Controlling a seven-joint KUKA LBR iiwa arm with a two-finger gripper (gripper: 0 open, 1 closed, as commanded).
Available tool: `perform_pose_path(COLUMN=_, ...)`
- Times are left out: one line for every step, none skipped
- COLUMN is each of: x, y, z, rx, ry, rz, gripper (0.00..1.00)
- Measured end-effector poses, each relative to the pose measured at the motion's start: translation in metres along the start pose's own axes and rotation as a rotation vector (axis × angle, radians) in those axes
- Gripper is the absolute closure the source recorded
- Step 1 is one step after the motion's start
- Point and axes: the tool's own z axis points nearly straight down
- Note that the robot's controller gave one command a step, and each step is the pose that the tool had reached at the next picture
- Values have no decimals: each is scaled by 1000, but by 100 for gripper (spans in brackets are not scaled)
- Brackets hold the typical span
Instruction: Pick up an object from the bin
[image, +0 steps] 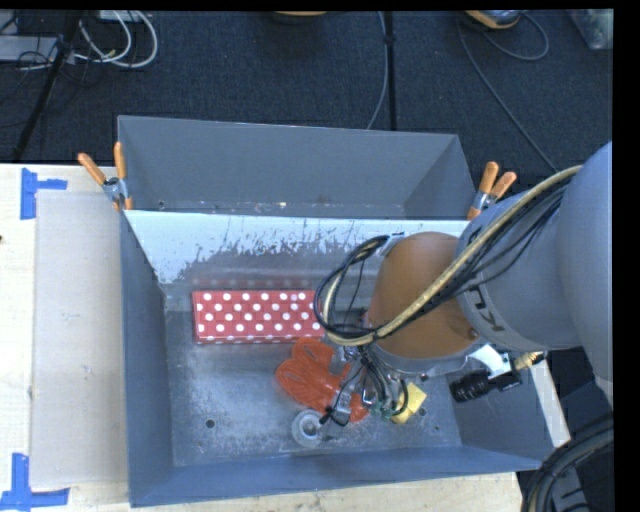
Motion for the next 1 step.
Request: perform_pose_path(x=1, y=-4, z=13, rx=1, ry=1, rz=-251, gripper=0)
